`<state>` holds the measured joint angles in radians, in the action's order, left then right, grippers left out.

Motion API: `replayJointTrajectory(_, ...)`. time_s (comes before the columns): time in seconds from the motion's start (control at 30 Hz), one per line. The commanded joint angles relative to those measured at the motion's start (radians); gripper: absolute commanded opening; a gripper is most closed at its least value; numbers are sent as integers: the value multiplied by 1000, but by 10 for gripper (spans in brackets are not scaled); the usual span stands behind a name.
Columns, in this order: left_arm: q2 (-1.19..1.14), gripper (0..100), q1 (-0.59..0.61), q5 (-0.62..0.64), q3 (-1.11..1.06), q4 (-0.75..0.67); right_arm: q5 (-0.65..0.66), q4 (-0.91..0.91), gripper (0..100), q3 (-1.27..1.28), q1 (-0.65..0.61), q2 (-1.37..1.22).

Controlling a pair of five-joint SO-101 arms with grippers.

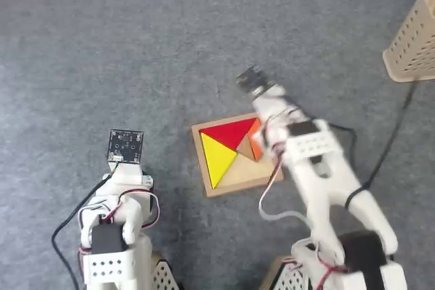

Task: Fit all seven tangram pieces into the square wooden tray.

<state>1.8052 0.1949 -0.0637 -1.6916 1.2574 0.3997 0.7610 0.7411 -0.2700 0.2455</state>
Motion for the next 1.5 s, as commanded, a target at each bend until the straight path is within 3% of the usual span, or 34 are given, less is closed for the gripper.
replayJointTrajectory(0.0,18,12,0,-5,7,6,-49,117,50,-189,113,-56)
replayJointTrajectory(0.13,18,12,0,-5,7,6,43,205,231,-311,93,-214)
replayJointTrajectory(0.2,18,12,0,-5,7,6,89,209,272,-338,62,-282)
replayJointTrajectory(0.43,18,12,0,-5,7,6,118,173,278,-385,87,-375)
replayJointTrajectory(0.73,18,12,0,-5,7,6,176,128,276,-381,24,-481)
replayJointTrajectory(0.87,18,12,0,-5,7,6,130,130,273,-397,42,-489)
replayJointTrajectory(0.97,18,12,0,-5,7,6,94,130,230,-397,65,-489)
replayJointTrajectory(1.17,18,12,0,-5,7,6,32,130,17,-397,85,-487)
replayJointTrajectory(1.47,18,12,0,-5,7,6,-29,137,7,-371,87,-412)
